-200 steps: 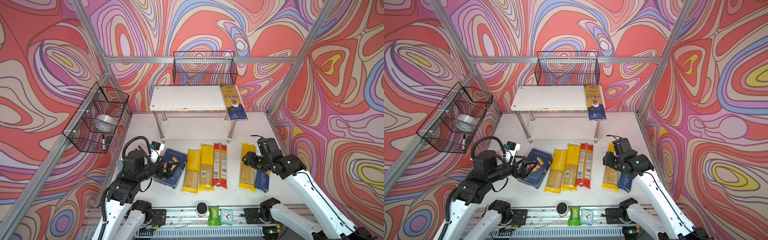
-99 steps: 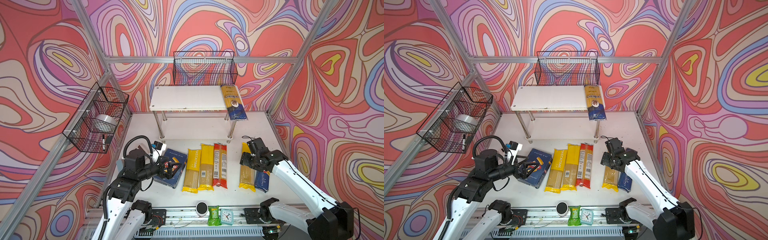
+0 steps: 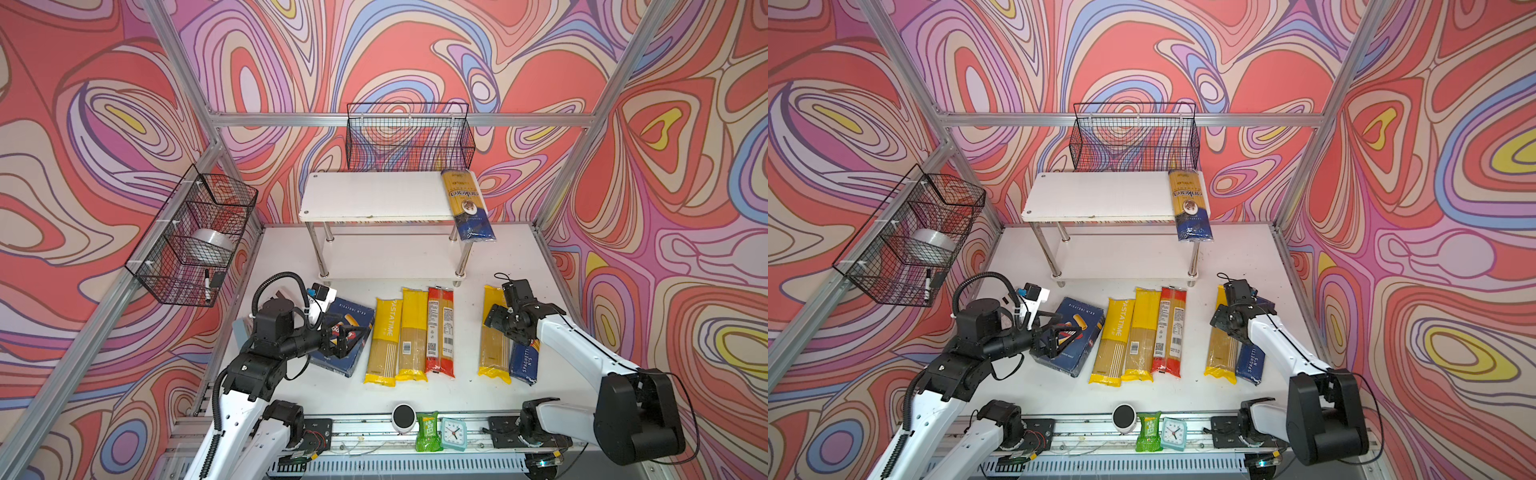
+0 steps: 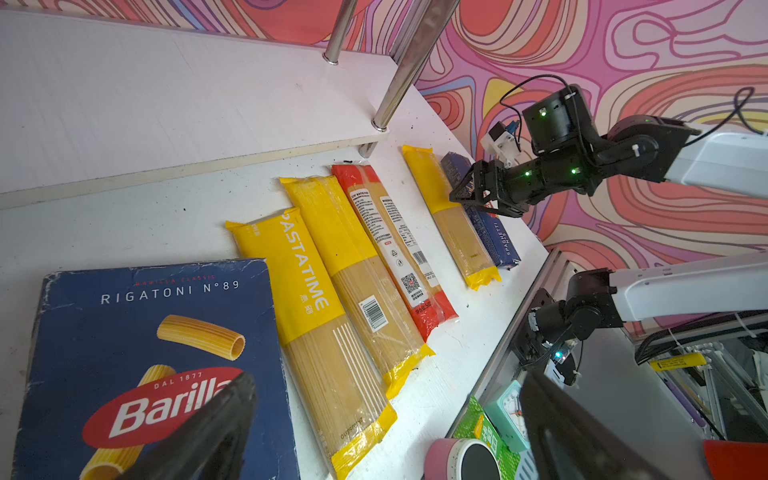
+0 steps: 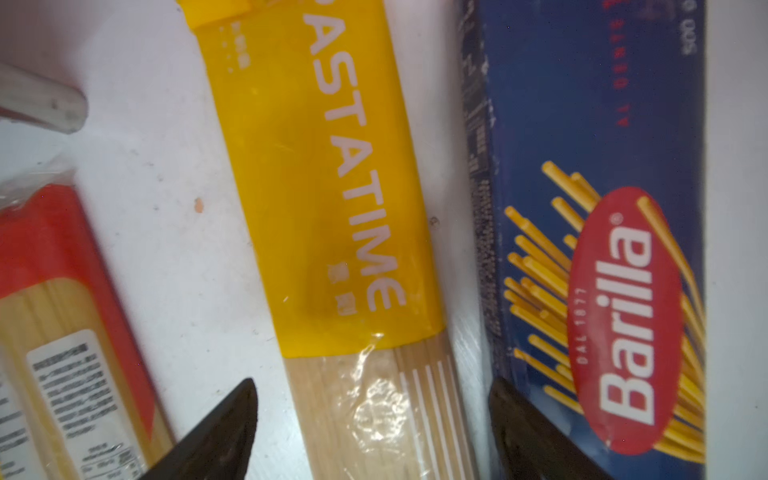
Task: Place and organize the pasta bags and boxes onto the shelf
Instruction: 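Lower the right gripper onto the yellow Pastatime bag and close on it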
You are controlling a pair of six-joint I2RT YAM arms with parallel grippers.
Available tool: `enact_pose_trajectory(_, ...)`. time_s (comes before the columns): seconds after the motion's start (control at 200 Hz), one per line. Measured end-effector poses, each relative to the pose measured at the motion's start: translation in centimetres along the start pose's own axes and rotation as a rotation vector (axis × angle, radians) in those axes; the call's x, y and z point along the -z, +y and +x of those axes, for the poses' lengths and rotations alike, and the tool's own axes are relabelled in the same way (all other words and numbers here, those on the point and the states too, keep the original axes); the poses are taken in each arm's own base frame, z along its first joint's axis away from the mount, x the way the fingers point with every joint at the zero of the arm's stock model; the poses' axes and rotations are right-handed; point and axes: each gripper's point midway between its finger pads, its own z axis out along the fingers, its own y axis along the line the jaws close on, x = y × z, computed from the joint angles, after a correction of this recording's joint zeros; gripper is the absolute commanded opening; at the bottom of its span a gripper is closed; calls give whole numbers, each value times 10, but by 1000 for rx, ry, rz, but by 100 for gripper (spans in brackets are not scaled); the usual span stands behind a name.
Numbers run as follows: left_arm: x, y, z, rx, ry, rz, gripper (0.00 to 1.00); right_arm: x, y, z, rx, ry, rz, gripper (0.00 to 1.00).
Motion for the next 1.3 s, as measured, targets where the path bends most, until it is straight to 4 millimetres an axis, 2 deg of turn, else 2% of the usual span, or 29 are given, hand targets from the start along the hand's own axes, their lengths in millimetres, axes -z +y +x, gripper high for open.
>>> enact_pose_trajectory(0.18,2,-2,-4,-25,-33,3,100,-11,4,-3,5,2,-28,90)
enact_pose_trajectory(0.356,-4,1,0,-10,-4,-1,100,-20,11,-3,18,18,-51,90)
enact_pose_trajectory(0.886,-9,6,3,1,17,-16,100,-31,14,2,37,59,-67,88)
enact_pose_trajectory(1.077,-9,6,3,2,19,-16,100,-31,31,6,34,73,-143,87)
enact_pose_trajectory(1.207,-9,6,3,2,19,-16,100,-29,46,16,81,79,-169,88)
enact_pose_trajectory(1.302,-10,6,3,3,21,-16,100,-29,49,23,100,87,-156,88)
